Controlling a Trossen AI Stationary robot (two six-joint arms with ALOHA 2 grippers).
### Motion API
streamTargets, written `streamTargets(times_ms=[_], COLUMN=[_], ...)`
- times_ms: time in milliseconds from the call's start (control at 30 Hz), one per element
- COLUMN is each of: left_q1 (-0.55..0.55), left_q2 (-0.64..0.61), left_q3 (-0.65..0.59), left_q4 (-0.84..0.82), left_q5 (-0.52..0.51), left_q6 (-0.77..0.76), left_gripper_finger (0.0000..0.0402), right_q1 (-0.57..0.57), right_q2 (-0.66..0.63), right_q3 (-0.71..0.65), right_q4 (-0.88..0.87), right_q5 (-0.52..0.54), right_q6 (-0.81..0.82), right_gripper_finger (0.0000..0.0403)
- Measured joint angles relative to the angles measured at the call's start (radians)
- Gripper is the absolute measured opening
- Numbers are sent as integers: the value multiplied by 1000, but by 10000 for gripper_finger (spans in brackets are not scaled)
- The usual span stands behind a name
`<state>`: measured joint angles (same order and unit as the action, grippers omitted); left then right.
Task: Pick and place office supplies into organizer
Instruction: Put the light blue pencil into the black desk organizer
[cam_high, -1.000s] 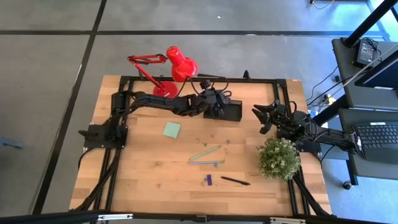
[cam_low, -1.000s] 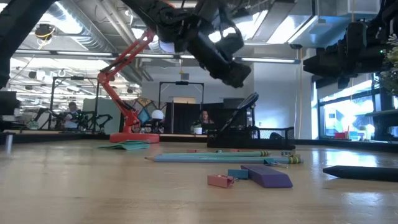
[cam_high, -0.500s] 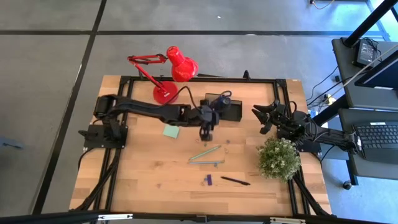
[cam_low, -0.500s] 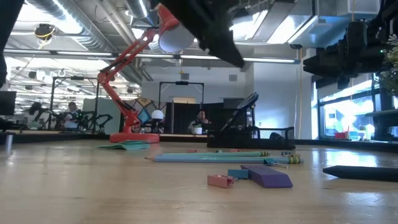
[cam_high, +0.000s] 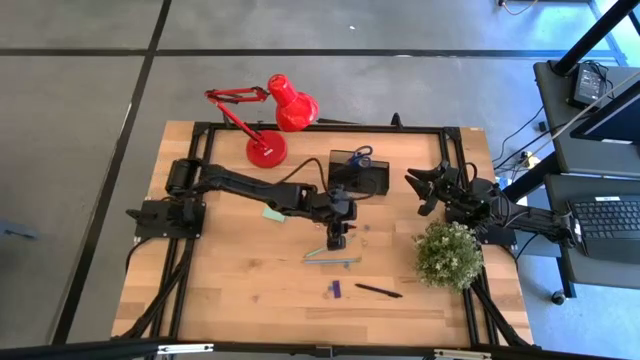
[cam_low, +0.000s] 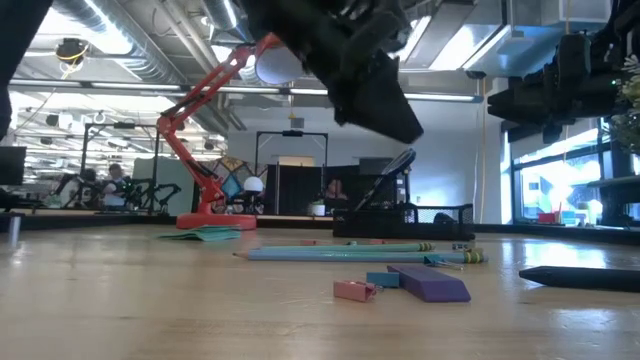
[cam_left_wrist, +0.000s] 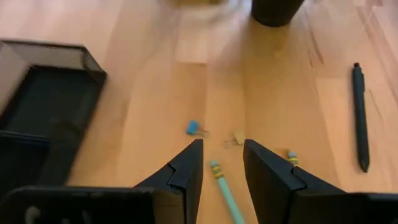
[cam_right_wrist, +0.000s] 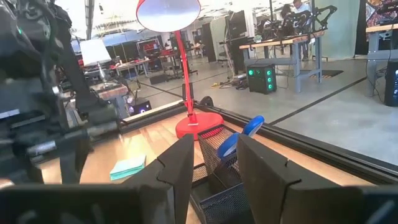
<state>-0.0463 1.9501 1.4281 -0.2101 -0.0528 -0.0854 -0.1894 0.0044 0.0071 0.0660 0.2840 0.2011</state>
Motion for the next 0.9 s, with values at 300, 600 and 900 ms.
streamTargets(times_ms=[300, 600, 900], left_q1=[0, -5, -5], left_q2=[80, 185, 251], left_q3=[87, 255, 271], left_q4=[-129, -257, -275], left_q5=[3, 74, 67], left_q6=[-85, -93, -141], left_gripper_finger=[109, 109, 109], right_q1=[0, 0, 0], right_q2=[0, 0, 0], right_q3=[0, 0, 0], right_q4=[0, 5, 2], right_q5=[0, 0, 0], right_q6=[0, 0, -1], right_gripper_finger=[126, 126, 126])
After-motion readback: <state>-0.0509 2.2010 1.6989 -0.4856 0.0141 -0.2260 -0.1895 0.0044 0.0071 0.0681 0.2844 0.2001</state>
